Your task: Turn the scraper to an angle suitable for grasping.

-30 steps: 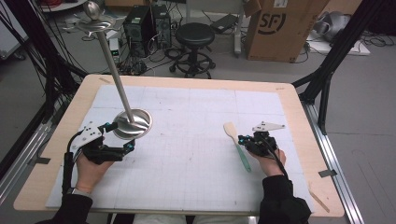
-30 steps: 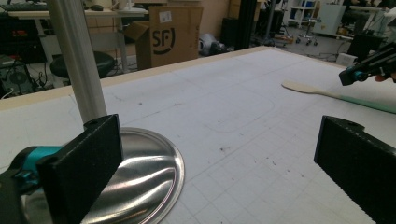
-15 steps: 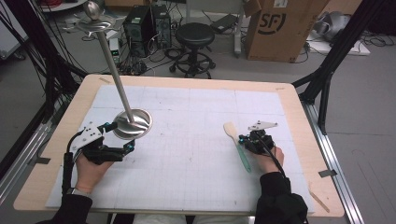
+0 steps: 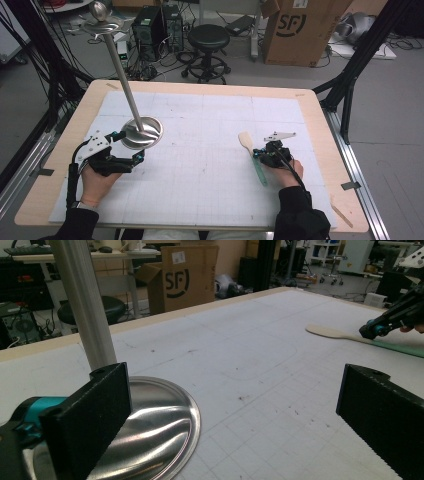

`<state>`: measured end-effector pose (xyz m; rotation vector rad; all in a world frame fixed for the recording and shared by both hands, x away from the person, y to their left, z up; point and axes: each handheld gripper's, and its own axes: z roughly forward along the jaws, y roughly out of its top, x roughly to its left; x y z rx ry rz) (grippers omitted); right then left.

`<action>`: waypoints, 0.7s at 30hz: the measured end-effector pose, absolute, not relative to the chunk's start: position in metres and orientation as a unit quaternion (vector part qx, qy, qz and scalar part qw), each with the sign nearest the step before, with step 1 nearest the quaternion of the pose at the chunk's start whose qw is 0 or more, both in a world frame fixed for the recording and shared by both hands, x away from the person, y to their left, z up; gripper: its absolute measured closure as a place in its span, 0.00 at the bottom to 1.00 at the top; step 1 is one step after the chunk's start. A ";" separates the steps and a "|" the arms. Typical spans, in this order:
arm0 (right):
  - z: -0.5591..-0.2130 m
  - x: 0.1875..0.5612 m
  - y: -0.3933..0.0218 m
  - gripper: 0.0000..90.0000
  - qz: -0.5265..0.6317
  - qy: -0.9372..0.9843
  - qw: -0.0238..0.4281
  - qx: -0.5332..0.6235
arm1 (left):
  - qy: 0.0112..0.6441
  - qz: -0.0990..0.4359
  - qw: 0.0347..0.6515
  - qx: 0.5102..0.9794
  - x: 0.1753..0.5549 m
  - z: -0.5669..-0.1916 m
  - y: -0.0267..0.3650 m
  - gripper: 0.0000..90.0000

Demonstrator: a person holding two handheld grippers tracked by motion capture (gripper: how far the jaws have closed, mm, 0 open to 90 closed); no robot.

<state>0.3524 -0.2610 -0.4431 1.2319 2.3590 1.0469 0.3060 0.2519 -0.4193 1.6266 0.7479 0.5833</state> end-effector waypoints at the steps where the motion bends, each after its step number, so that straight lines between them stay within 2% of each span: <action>1: -0.443 0.351 -0.260 1.00 0.362 0.818 0.139 0.425 | 0.321 0.251 0.588 0.699 0.306 -0.419 0.252 0.02; 15: -0.438 0.327 -0.212 1.00 0.352 0.866 0.087 0.344 | 0.323 0.252 0.586 0.699 0.306 -0.420 0.252 0.02; 20: -0.437 0.329 -0.209 1.00 0.365 0.866 0.089 0.329 | 0.325 0.253 0.587 0.697 0.306 -0.419 0.252 0.02; 21: -0.434 0.330 -0.207 1.00 0.377 0.862 0.106 0.323 | 0.326 0.253 0.587 0.697 0.307 -0.419 0.252 0.02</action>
